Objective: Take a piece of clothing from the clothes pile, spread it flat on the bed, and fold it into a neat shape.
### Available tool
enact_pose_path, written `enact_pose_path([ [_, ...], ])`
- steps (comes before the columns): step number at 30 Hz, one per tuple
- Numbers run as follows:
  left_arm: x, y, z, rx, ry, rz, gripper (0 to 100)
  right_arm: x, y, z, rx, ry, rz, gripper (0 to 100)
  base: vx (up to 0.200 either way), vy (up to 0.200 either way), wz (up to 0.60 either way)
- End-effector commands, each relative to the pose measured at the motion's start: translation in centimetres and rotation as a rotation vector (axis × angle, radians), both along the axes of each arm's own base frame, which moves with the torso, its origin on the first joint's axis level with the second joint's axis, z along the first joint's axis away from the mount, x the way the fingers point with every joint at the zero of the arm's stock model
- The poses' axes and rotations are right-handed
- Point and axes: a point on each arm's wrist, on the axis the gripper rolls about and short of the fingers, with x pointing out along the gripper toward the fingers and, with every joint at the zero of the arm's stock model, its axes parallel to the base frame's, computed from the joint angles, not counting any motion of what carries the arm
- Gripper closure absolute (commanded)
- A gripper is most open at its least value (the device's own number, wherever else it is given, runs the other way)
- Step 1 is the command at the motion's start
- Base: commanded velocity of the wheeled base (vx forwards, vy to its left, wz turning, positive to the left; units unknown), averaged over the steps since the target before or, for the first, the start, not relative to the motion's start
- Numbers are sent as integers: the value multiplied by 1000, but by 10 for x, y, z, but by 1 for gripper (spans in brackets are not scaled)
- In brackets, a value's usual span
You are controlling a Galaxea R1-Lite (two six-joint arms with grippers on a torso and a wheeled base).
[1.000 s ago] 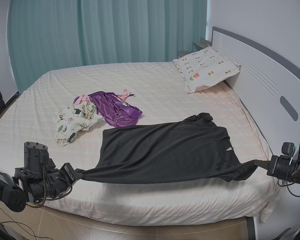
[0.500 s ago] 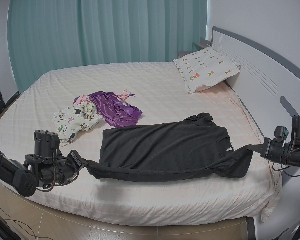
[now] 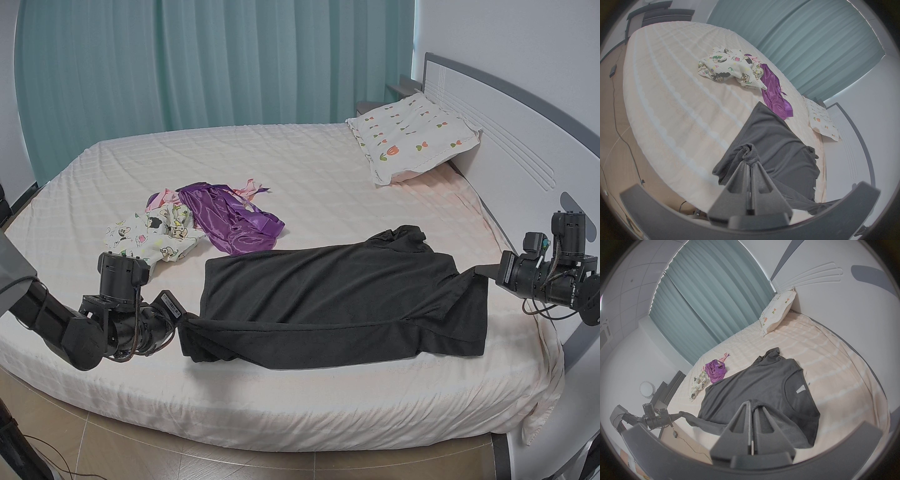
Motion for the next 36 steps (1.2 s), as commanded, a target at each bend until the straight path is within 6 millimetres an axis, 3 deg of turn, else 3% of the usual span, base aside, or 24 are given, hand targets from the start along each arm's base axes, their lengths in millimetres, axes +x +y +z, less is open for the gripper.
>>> enact_pose_path([
  [1, 24, -4, -27, 28, 42, 30, 100, 27, 0, -28, -1, 37, -4, 100, 0, 0, 0],
  [4, 26, -5, -29, 26, 40, 31, 100, 29, 0, -31, 0, 39, -6, 100, 0, 0, 0],
  [5, 34, -7, -37, 12, 31, 39, 100, 38, 1, -41, 1, 34, -4, 100, 0, 0, 0],
  [11, 49, -12, -48, 0, 15, 46, 100, 58, 1, -55, 26, -8, -42, 100, 0, 0, 0],
  [20, 64, -16, -57, -14, 11, 53, 100, 78, 4, -81, 55, -15, -70, 100, 0, 0, 0],
  [21, 65, -16, -56, -15, 8, 53, 100, 79, 4, -83, 55, -11, -70, 0, 0, 0, 0],
  [22, 68, -17, -56, -25, 4, 57, 0, 80, 6, -90, 65, 5, -73, 0, 0, 0, 0],
  [26, 71, -18, -54, -40, -6, 65, 0, 79, 7, -96, 115, 39, -95, 0, 0, 0, 0],
  [30, 69, -13, -46, -43, -20, 78, 0, 74, 2, -86, 175, 43, -173, 0, 0, 0, 0],
  [36, 51, 12, 1, -80, -115, 120, 0, 54, 2, -70, 326, 82, -331, 0, 0, 0, 0],
])
